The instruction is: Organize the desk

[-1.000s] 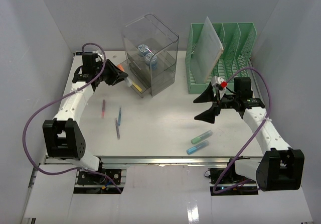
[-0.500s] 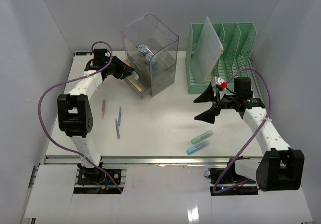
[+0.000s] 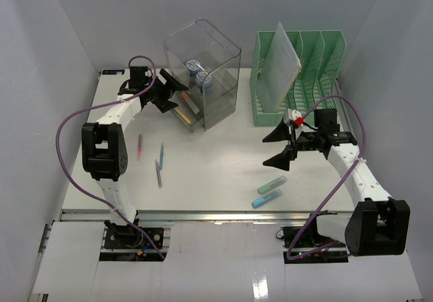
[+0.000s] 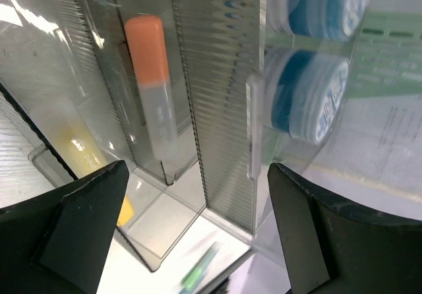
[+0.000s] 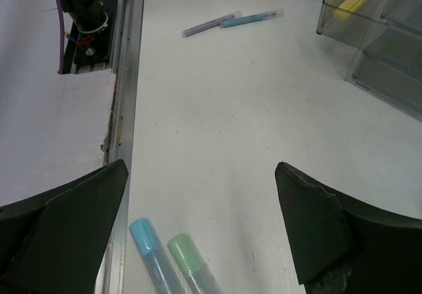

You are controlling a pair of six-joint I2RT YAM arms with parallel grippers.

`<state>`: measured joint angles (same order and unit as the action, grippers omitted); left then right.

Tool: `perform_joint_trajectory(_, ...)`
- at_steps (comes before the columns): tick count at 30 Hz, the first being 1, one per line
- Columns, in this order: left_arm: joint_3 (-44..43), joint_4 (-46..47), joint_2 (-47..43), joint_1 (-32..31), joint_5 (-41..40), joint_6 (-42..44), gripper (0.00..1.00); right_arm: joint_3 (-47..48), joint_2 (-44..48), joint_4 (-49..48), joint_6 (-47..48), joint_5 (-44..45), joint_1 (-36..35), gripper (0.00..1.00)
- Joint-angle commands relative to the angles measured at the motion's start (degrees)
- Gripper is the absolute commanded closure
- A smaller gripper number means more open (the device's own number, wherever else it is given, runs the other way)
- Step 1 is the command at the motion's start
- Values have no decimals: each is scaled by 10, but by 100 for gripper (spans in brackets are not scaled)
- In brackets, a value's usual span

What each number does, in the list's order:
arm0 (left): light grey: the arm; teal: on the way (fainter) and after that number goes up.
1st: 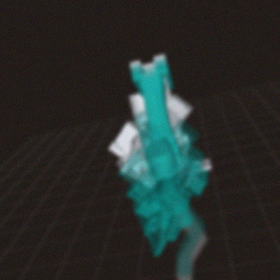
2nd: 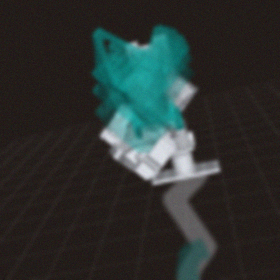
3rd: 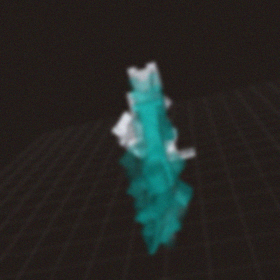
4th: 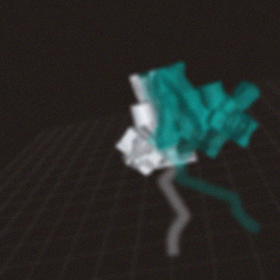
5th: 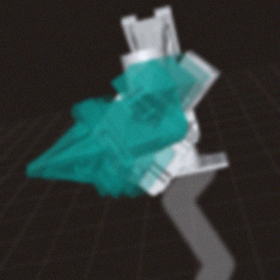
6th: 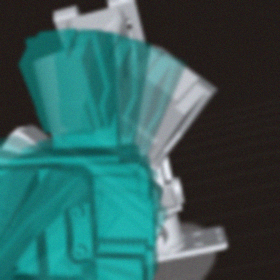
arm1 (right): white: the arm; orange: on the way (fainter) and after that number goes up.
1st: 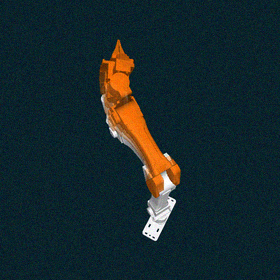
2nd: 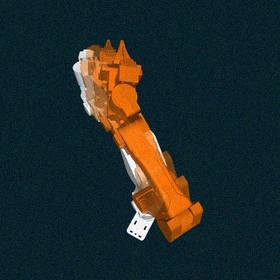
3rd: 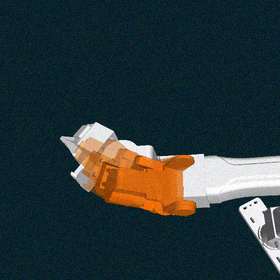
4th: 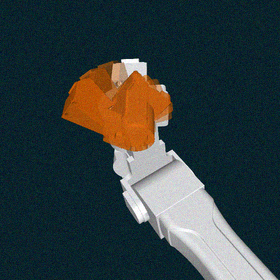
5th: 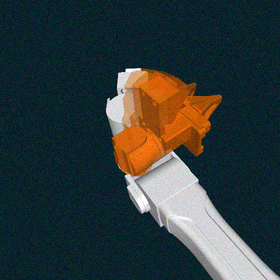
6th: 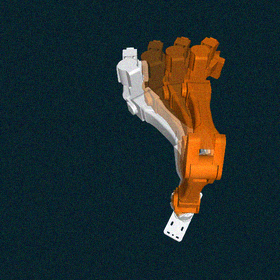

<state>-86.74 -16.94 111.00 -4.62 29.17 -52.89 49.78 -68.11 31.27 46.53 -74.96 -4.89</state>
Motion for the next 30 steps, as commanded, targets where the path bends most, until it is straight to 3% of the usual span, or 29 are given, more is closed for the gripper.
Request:
perform_joint_trajectory(1, 1, -15, -113, -2, -3, 79, 2, 25, -6, 176, 232, 51, -1, 0)
perform_joint_trajectory(5, 80, -32, -246, -1, -48, 160, 2, 14, 14, 305, 492, 164, -7, 3)
perform_joint_trajectory(9, 199, -31, -403, 4, -145, 207, 2, -13, 44, 332, 622, 284, -28, 3)
perform_joint_trajectory(12, 325, -26, -562, 9, -197, 208, 2, -38, 50, 308, 638, 377, -46, 0)
perform_joint_trajectory(16, 423, -40, -716, 11, -180, 216, 2, -41, 17, 311, 654, 412, -64, 13)
perform_joint_trajectory(20, 460, -81, -779, 11, -129, 195, 2, -46, -31, 276, 626, 434, -77, 24)
perform_joint_trajectory(30, 522, -139, -909, 11, -42, 134, 2, -70, -79, 202, 583, 493, -112, 34)
